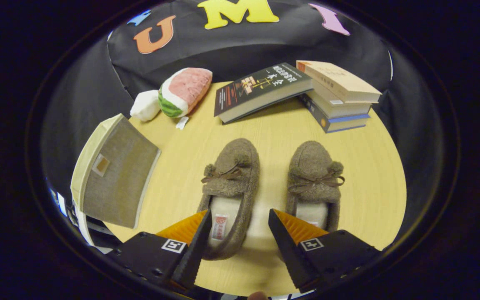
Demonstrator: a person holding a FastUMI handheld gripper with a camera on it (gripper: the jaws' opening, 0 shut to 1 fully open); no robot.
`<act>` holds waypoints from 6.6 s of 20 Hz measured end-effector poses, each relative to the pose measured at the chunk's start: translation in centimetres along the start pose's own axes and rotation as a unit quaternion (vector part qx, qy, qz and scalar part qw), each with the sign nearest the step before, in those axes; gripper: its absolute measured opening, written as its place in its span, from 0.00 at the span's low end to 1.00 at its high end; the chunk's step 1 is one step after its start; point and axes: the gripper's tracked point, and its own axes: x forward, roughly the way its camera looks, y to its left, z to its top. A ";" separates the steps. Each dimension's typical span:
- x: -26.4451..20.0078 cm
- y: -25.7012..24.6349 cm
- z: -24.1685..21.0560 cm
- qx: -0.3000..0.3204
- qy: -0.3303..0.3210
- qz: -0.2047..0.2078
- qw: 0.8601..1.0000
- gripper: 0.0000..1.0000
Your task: Open the storage box then place both shoes into the box .Put the left shoe in first, then the right shoe, with the right side of both shoes facing outward in a uniform manner.
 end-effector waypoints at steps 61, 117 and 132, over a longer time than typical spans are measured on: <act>3.7 39.4 3.2 0.178 0.028 0.117 0.977 0.09; -0.1 -13.1 -1.6 0.131 0.008 -0.056 0.990 0.33; -3.8 -9.7 -0.5 0.240 0.008 -0.025 0.970 0.00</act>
